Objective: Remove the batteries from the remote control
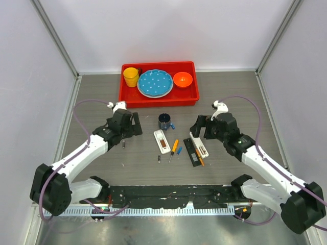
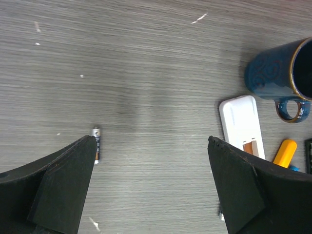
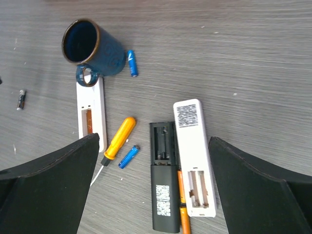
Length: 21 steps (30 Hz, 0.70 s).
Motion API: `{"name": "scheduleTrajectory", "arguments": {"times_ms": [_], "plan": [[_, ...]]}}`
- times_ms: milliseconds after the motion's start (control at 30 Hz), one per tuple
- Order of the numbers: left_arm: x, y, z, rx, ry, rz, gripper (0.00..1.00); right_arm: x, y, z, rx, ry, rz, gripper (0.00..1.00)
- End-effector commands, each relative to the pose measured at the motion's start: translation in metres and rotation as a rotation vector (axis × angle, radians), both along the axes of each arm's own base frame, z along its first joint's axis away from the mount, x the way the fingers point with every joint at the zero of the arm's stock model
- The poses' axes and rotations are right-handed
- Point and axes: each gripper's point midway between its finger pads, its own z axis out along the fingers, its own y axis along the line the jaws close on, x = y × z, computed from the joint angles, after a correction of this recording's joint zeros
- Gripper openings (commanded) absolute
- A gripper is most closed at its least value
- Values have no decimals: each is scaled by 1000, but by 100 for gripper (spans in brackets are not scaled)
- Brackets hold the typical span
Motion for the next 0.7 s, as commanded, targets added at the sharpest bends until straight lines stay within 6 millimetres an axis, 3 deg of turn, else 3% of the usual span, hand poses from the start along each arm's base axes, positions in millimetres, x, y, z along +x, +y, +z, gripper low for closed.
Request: {"name": "scheduleTrajectory", "arguments": {"times_ms": [0,267,500,667], "plan": [[6,23,32,82,-62,82,100,5,-34,20,-47,-94,-154,100],[-1,30,79,30,-214,64,100,-20,-81,82,56,-289,-358,100],[-23,35,111,-70,-328,52,100,-44,-101,93,61,-309,-408,100],[-32,30,136,-129,-448,-20,100,-45,-119,105,94,-381,-500,100]]}}
